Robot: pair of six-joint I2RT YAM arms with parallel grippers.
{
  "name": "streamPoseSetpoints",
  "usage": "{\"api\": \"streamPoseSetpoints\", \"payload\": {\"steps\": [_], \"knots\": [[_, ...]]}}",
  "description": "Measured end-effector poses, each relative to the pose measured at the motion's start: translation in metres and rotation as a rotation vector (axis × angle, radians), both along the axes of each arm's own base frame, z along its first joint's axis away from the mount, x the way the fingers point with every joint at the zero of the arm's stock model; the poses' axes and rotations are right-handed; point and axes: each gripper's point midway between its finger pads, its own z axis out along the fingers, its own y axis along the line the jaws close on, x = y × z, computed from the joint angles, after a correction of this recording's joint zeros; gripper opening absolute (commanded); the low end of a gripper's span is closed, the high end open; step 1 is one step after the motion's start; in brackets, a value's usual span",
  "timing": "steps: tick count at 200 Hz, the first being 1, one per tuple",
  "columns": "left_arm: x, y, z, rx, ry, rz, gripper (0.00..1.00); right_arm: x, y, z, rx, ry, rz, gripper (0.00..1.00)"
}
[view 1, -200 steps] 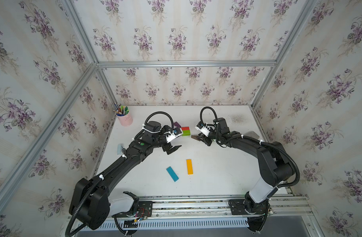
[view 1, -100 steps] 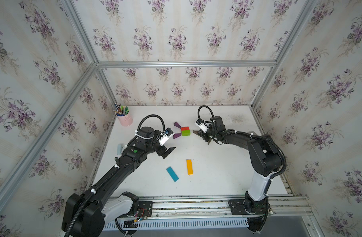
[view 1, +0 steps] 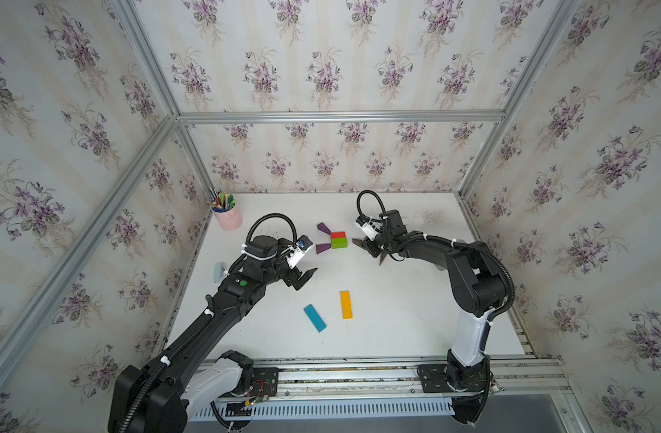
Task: Assemble a small pinwheel with building blocks
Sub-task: Place the building block at the center of the board.
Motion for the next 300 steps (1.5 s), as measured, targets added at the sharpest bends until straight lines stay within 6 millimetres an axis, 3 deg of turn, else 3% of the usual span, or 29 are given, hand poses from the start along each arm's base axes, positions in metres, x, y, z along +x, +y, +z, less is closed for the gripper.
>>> {"api": "streamPoseSetpoints", "payload": {"steps": [95,130,158,211,244,272,300], "knots": [[-0.002,0.000,0.003,-0.005,-0.012,-0.004,1.00,0.008,0.001,-0.014,-0.066,0.010,-0.041,0.21],[-0.002,0.000,0.002,-0.004,-0.010,-0.005,1.00,0.019,0.000,-0.014,-0.073,-0.004,-0.012,0.21],[-0.002,0.000,0.001,-0.005,-0.009,-0.006,1.00,0.034,-0.013,-0.008,-0.056,-0.027,0.012,0.22],[-0.001,-0.002,0.001,-0.010,-0.010,-0.014,1.00,0.049,-0.017,0.005,0.001,-0.126,0.217,0.24],[-0.001,-0.004,0.003,-0.017,-0.019,-0.020,1.00,0.069,-0.019,0.013,0.035,-0.183,0.325,0.24],[-0.001,-0.005,0.005,-0.025,-0.022,-0.029,1.00,0.087,-0.008,0.013,0.040,-0.206,0.418,0.25],[0.001,-0.007,0.004,-0.027,-0.023,-0.032,1.00,0.090,-0.001,0.009,0.043,-0.208,0.489,0.26]]}}
